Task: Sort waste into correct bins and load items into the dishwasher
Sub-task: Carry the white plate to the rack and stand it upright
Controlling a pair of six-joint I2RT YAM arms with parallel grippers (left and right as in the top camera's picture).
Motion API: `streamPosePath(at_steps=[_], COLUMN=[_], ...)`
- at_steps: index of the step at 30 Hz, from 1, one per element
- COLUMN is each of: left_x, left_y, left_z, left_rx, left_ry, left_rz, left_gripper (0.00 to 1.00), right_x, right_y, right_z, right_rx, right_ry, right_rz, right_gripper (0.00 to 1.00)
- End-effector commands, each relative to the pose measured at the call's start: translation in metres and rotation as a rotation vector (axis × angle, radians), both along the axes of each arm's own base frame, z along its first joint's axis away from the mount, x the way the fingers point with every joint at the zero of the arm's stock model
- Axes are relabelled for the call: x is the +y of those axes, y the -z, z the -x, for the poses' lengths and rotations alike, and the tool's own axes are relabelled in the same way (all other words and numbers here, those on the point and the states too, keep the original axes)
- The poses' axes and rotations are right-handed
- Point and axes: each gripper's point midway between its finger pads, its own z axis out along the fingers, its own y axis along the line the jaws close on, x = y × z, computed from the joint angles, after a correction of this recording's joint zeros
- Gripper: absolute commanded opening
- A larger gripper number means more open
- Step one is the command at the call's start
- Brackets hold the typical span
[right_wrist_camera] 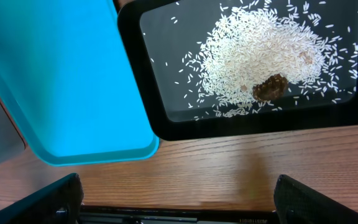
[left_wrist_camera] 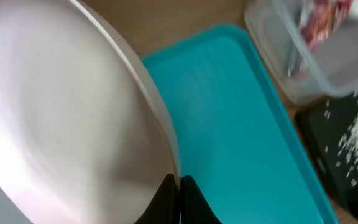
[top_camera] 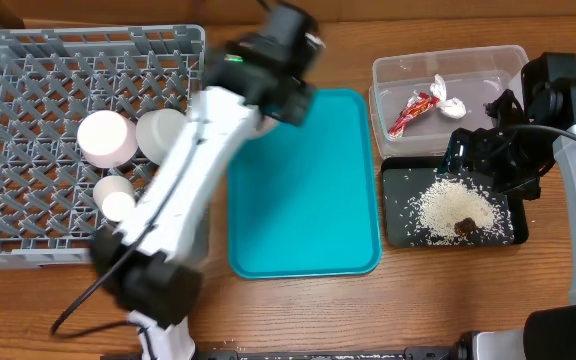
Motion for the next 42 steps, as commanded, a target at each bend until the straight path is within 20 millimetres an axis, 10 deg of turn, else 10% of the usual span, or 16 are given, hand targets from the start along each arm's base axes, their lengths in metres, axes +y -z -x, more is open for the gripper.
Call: streamPosePath(at_steps=[1, 12, 28, 30, 34, 42], left_x=[0.016, 0.082, 0.145, 0.151, 0.159, 0.188], left_y=[-0.033, -0.047, 0.02, 0.016, 0.004, -0.025], left_z=[-0.006, -0.033, -0.076, -0.076, -0.073, -0.043], left_rx=[-0.032, 0.007, 0.073, 0.06, 0.051, 0.014], left_ry=[0.025, 0.16, 0.109, 0.103, 0.071, -0.151], left_rz=[0.171, 0.669, 0.936, 0.937, 0.939, 0.567], left_gripper=[0.04, 0.04, 0.04, 0.23, 0.95, 1.0], right_x=[0.002, 0.002, 0.002, 0.002, 0.002, 0.002], right_y=[-0.004, -0.004, -0.004, -0.004, -0.004, -0.004], right_z=[0.0, 0.0, 0.0, -0.002, -0.003, -0.007], right_rx=[-0.016, -0.016, -0.015, -0.023, -0.027, -0.045], right_ry=[-0.003, -0.003, -0.003, -0.003, -0.003, -0.003], right_rz=[-0.007, -0.007, -0.007, -0.006, -0.006, -0.004], right_gripper=[1.0, 1.0, 1.0, 1.0, 1.0, 1.0])
